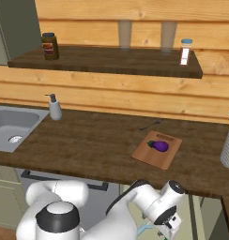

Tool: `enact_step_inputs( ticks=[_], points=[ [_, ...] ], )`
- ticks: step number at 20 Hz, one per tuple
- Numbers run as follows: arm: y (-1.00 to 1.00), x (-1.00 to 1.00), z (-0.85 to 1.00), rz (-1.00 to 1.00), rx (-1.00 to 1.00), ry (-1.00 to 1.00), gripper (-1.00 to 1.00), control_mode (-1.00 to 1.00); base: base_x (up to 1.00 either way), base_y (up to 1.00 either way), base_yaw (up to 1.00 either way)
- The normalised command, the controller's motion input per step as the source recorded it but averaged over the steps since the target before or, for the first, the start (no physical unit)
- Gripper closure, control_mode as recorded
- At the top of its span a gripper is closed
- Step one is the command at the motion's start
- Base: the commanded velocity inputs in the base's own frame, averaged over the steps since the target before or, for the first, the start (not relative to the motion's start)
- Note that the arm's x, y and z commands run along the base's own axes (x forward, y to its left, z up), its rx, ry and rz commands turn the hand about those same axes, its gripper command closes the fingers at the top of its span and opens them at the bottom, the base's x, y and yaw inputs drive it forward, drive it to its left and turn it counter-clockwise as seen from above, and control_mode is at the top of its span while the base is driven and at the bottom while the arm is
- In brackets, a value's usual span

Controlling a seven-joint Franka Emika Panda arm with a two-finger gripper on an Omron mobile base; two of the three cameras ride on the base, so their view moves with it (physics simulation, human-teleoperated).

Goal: Place the appropriate cutting tool for cutting the eggplant skin on the cutting board.

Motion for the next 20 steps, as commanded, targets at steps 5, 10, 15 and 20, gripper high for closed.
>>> enact_step_inputs(
  ticks=[5,10,15,20],
  points=[
    [0.21,0.33,-0.39,-0.06,0.00,0.00,-1.00,-1.00,0.00,0.00,0.00],
    [0.07,0.10,-0.45,-0.04,0.00,0.00,-1.00,-1.00,0.00,0.00,0.00],
    [0.07,0.00,-0.36,-0.04,0.00,0.00,-1.00,-1.00,0.00,0.00,0.00],
    [0.12,0.00,-0.27,-0.03,0.00,0.00,-1.00,-1.00,0.00,0.00,0.00]
  ],
)
